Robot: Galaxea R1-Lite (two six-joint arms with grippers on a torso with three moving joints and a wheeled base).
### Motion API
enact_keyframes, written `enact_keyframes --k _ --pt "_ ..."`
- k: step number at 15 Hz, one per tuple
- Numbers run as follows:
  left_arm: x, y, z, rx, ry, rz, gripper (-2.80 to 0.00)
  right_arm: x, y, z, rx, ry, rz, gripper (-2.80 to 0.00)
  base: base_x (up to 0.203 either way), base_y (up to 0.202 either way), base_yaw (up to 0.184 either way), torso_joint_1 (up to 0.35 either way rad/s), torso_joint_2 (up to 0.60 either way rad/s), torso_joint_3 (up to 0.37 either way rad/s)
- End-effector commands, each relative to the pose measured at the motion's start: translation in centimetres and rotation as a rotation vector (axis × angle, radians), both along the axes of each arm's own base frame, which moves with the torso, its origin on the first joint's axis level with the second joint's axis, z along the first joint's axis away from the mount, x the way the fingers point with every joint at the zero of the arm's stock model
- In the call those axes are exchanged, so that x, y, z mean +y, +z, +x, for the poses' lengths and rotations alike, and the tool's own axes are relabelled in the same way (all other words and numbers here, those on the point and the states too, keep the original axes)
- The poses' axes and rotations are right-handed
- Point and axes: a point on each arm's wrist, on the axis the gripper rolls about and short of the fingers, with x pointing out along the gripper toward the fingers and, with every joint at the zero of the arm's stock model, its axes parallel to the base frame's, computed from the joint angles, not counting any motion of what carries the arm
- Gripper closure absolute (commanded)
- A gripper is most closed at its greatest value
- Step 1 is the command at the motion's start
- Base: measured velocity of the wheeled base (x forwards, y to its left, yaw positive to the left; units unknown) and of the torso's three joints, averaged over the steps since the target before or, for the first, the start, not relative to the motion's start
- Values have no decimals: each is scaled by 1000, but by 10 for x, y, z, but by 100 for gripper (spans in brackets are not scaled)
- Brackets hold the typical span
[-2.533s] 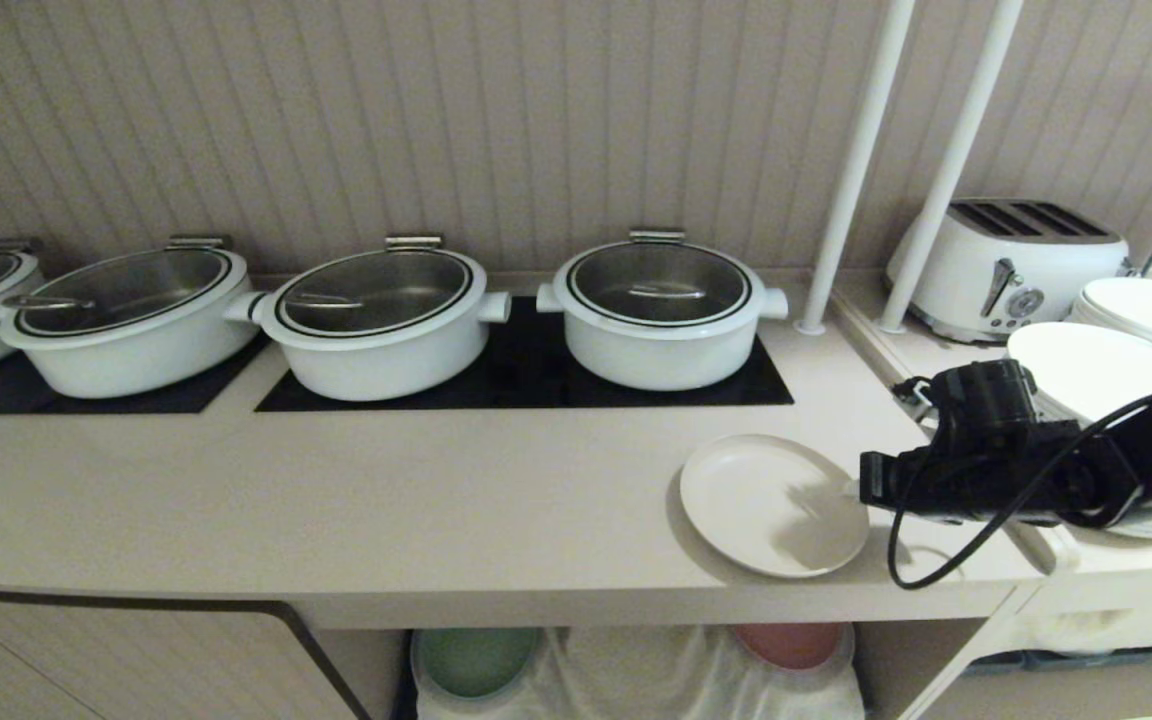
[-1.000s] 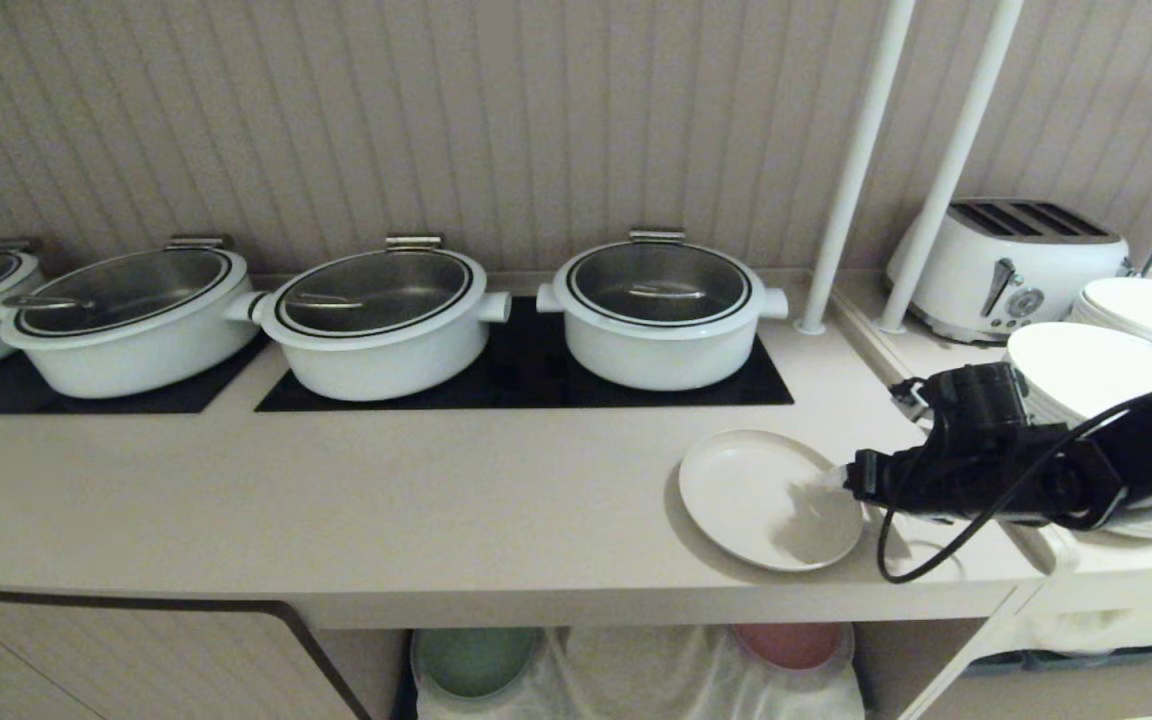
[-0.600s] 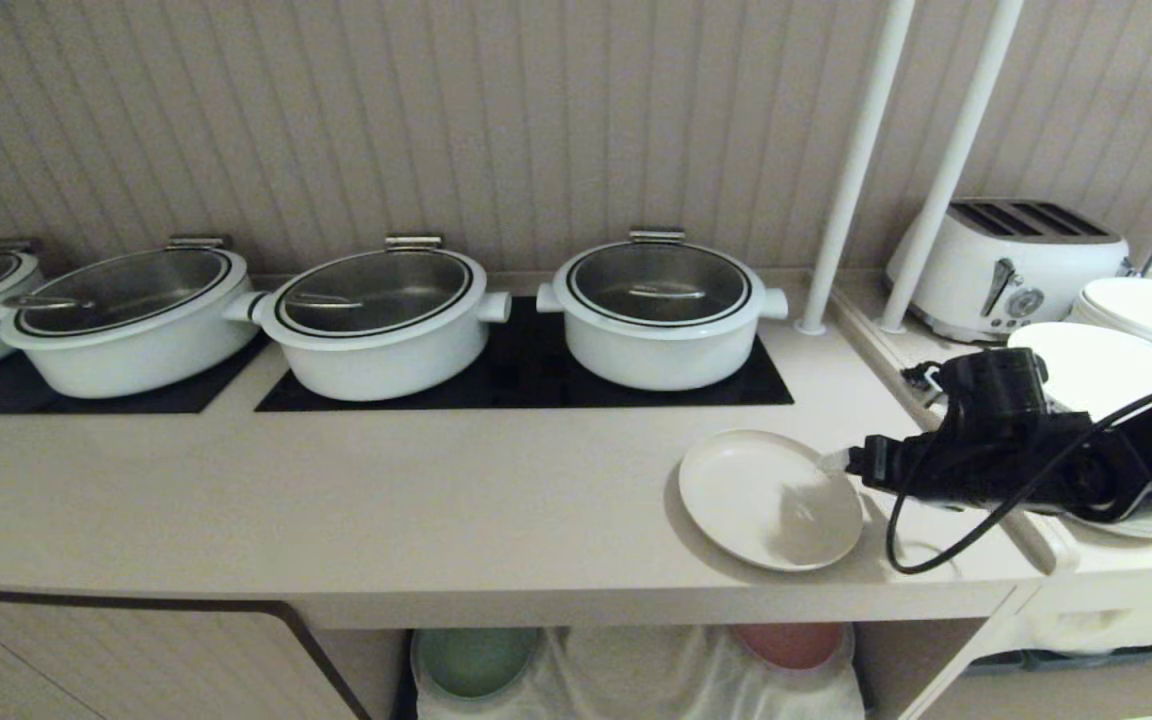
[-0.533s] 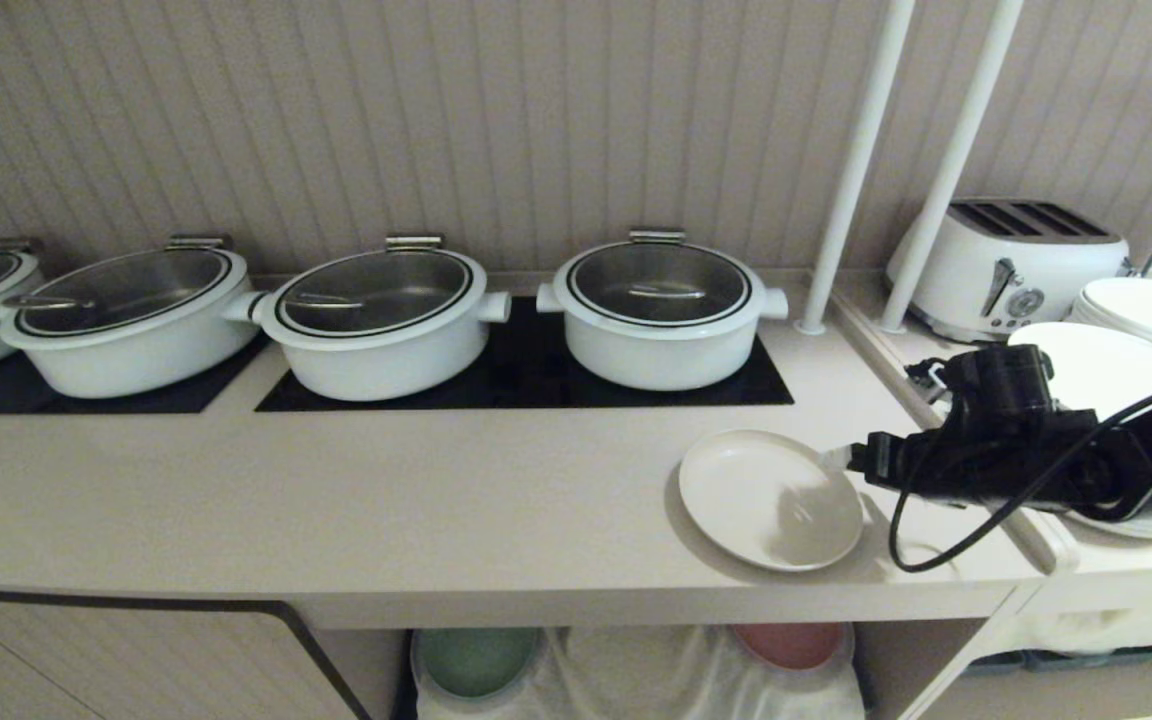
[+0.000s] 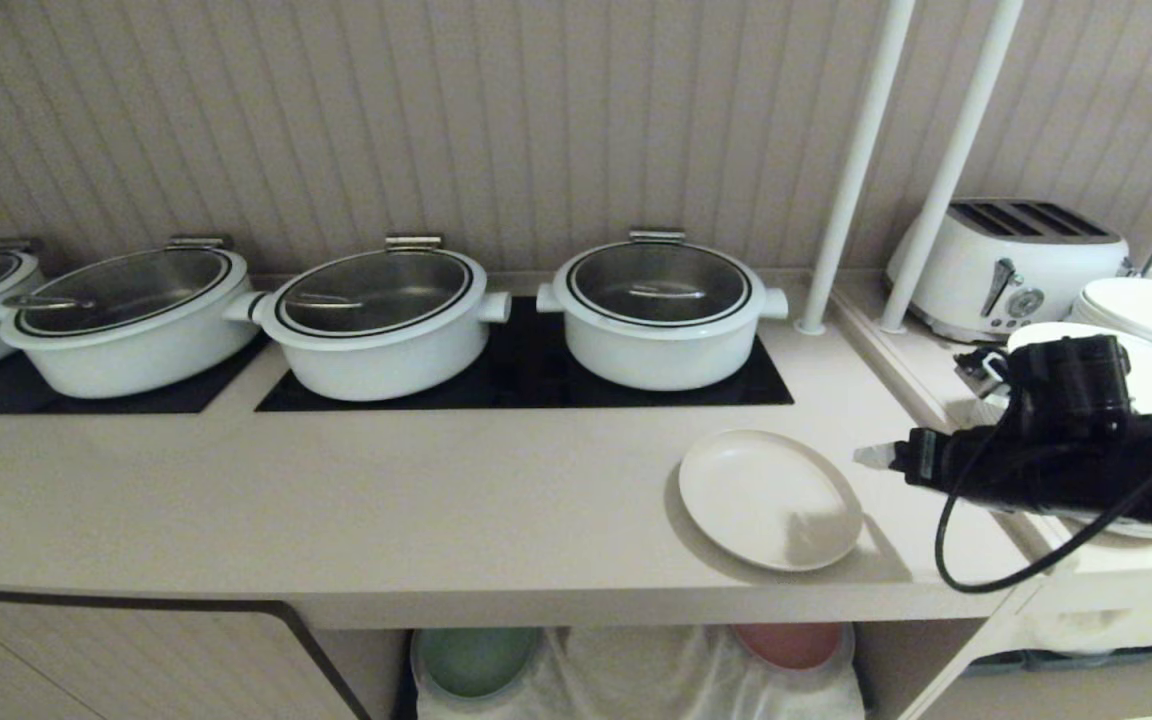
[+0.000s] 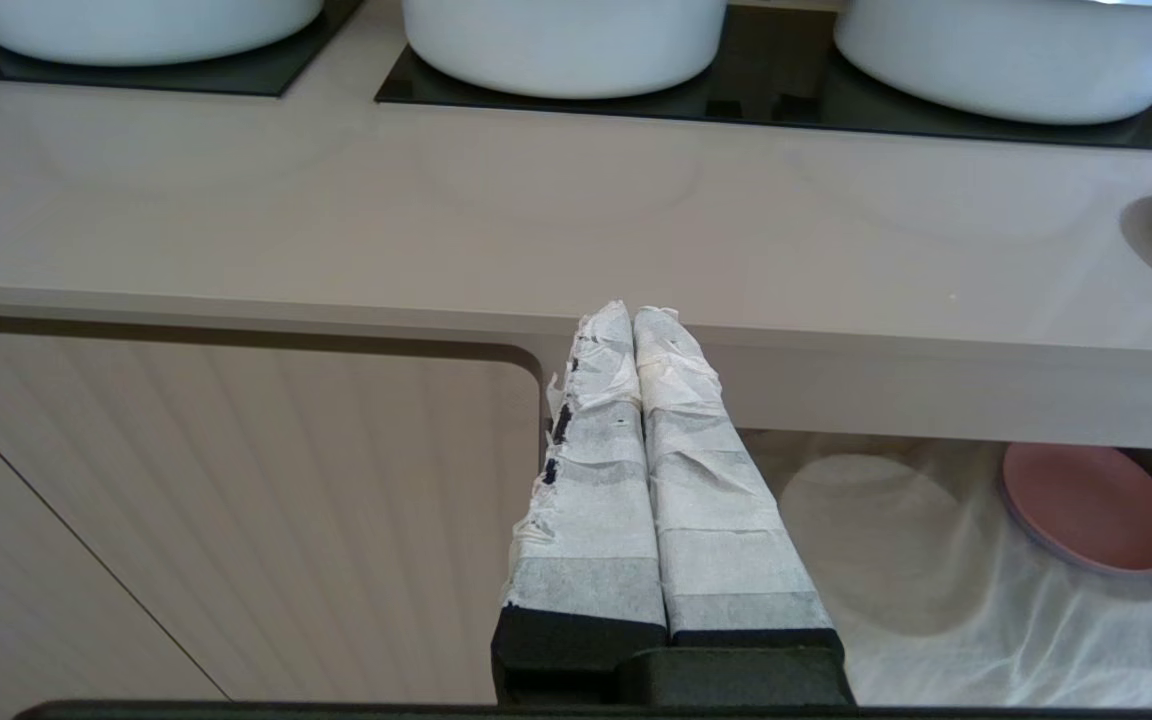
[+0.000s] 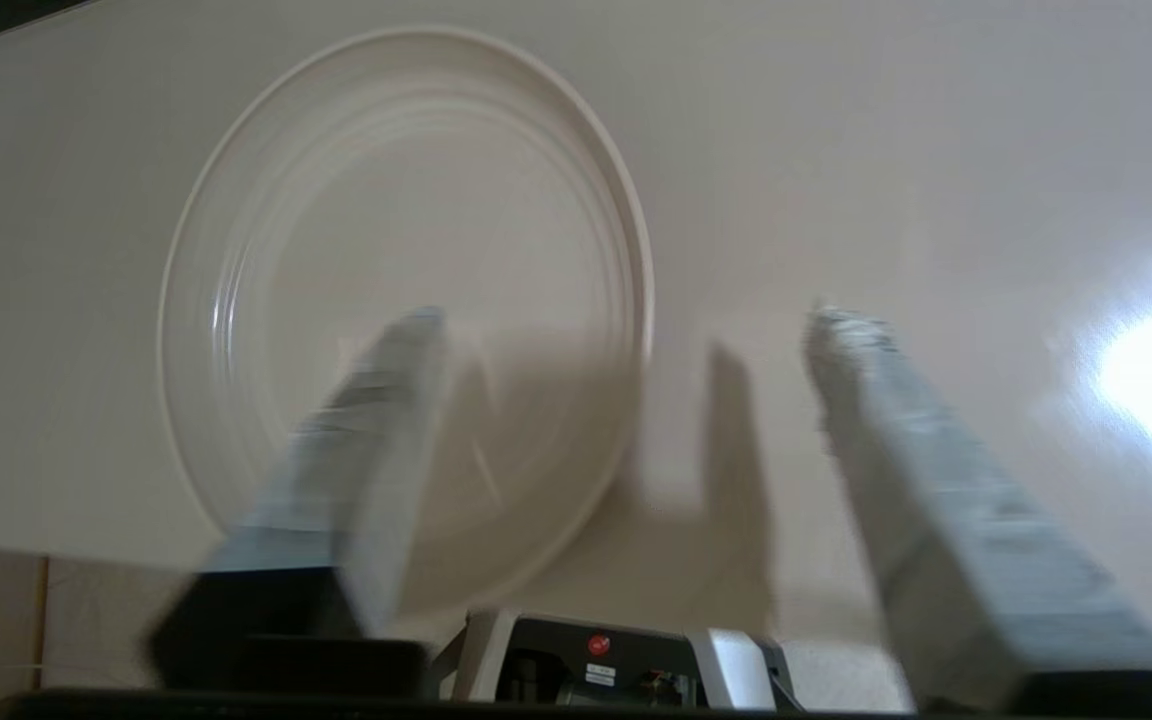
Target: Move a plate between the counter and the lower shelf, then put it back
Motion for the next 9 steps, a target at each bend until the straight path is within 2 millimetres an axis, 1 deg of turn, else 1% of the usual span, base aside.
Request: enact_keyframes --k 1,7,9 --pt "0 0 0 0 1 -1 0 -4 13 -23 -36 -11 4 0 0 0 0 0 0 0" --pt "0 0 0 -1 1 -1 0 -7 31 -73 -97 -12 3 0 0 0 0 0 0 0" --pt "0 0 0 0 1 -1 0 -8 37 -83 -120 -16 2 0 0 0 0 0 0 0"
